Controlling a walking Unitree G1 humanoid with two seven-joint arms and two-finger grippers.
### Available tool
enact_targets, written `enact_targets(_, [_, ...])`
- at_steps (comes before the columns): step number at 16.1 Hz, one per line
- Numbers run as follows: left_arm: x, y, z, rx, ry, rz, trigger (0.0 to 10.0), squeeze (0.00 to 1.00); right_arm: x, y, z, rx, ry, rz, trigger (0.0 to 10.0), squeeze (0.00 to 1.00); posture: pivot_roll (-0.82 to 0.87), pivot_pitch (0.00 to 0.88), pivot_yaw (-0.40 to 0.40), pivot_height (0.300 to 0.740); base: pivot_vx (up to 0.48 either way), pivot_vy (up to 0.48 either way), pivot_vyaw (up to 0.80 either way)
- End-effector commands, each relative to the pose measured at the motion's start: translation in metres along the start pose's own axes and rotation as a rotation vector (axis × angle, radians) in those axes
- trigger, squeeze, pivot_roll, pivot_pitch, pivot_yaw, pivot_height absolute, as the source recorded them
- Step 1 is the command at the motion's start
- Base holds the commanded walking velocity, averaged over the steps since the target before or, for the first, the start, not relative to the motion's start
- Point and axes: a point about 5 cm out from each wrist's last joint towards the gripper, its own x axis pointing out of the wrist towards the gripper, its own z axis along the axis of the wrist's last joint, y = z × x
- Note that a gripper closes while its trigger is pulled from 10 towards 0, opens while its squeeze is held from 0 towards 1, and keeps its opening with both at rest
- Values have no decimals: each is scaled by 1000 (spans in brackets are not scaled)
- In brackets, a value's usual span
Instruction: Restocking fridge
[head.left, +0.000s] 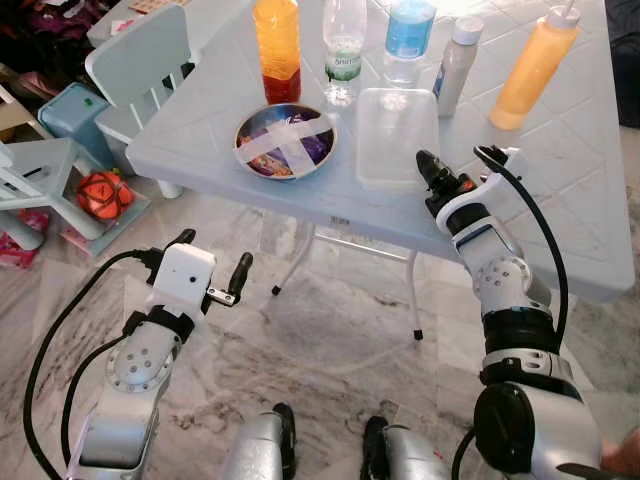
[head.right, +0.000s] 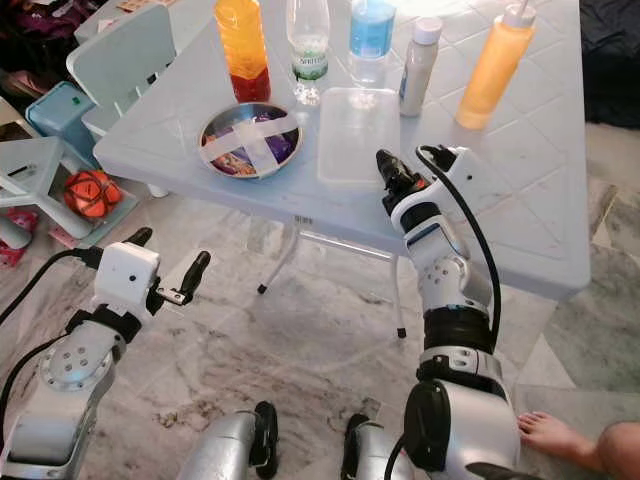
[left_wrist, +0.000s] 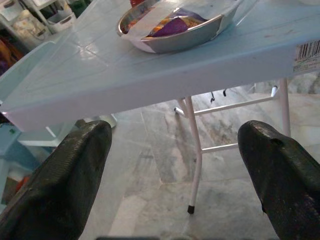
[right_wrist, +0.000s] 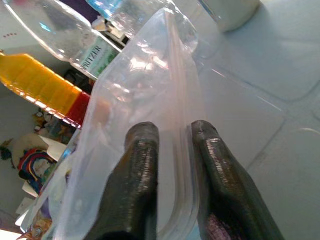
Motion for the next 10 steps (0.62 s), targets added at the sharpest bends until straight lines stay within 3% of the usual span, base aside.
enact_targets(1, [0, 0, -1, 10, 3, 4, 10000, 0, -4, -3, -8, -12, 34, -34, 1412, 0, 168, 208, 59, 740, 0, 0, 0])
enact_targets(2, [1, 0, -1, 11, 2, 6, 10000, 0, -5, 0, -7, -20, 24, -34, 745, 0, 159, 201, 54, 740, 0, 0, 0])
enact_targets(3, [3, -1, -2, 10, 0, 8, 10000, 0, -8, 2, -7, -46, 9, -48, 2706, 0, 151, 192, 48, 740, 0, 0, 0])
enact_targets(4, [4, -2, -1, 7, -2, 11, 10000, 0, -11, 1, -8, -45, 5, -63, 3922, 0, 148, 186, 44, 740, 0, 0, 0])
enact_targets(5, [5, -3, -1, 5, -5, 14, 10000, 0, -15, 0, -10, -56, 2, -78, 10000, 0, 144, 180, 40, 740, 0, 0, 0])
enact_targets(9, [10, -1, -9, -18, 33, 122, 10000, 0, -34, 2, -17, -195, 11, -103, 10000, 0, 115, 140, 25, 740, 0, 0, 0])
enact_targets(10, [12, -2, -8, -44, 19, 119, 10000, 0, -37, 8, -16, -300, 2, -105, 10000, 0, 109, 132, 20, 740, 0, 0, 0])
